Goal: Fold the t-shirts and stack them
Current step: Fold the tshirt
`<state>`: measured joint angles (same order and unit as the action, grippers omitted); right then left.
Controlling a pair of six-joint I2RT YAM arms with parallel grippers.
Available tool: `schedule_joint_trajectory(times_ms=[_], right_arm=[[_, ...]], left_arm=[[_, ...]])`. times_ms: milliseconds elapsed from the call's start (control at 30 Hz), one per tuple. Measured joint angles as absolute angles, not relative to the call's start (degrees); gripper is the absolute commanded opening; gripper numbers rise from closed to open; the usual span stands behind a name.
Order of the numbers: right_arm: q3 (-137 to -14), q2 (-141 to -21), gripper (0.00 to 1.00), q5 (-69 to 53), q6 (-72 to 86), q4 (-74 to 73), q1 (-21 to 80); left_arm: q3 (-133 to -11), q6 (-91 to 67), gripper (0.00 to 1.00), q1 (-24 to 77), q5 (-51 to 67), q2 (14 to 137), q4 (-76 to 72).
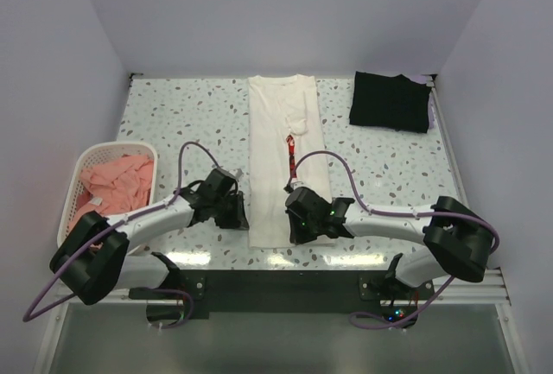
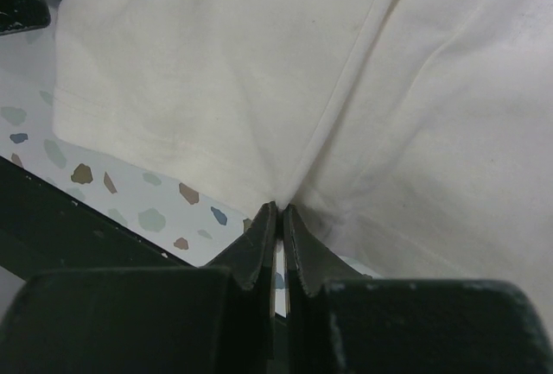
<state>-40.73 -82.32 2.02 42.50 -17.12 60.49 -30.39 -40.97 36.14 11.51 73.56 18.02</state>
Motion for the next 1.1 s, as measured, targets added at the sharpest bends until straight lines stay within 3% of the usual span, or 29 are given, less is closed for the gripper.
schedule_joint_trajectory(times_ms=[267,500,700,1100], right_arm=[[-40.7,-82.3,0.02,2.0,42.5,-17.1,60.5],[-40.7,-82.3,0.02,2.0,42.4,-17.1,60.5],[-40.7,-80.9,0.02,2.2,42.4,-17.8,60.5],[-38.7,-77.7,0.03,3.5,42.4,-18.4,60.5]], left_arm=[[-41.8,-41.4,0.30,34.4,8.4,74.1,18.8],[-54.7,-42.5,0.27,33.1,5.1,87.9,11.9],[-54.9,-43.7,0.24,32.2,5.0,99.6,10.8],[-55.0,-45.4,0.22,29.5,5.1,100.3,11.6]])
